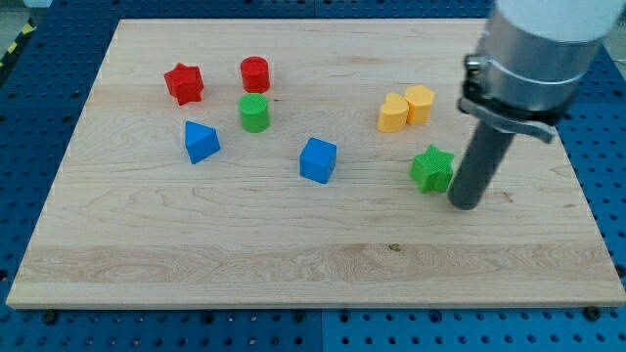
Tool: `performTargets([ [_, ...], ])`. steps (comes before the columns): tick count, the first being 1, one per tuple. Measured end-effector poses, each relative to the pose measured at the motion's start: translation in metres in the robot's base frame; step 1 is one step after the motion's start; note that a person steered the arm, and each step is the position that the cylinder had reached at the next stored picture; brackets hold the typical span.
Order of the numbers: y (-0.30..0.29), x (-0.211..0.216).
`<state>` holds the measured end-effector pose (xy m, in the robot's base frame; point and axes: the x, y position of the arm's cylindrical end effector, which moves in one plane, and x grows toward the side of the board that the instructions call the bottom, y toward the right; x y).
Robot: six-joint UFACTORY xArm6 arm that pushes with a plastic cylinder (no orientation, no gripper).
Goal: Move green star on center right of the board
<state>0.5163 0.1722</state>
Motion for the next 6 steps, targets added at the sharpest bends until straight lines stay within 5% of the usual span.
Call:
performTargets([
  [6, -0.072, -0.036],
])
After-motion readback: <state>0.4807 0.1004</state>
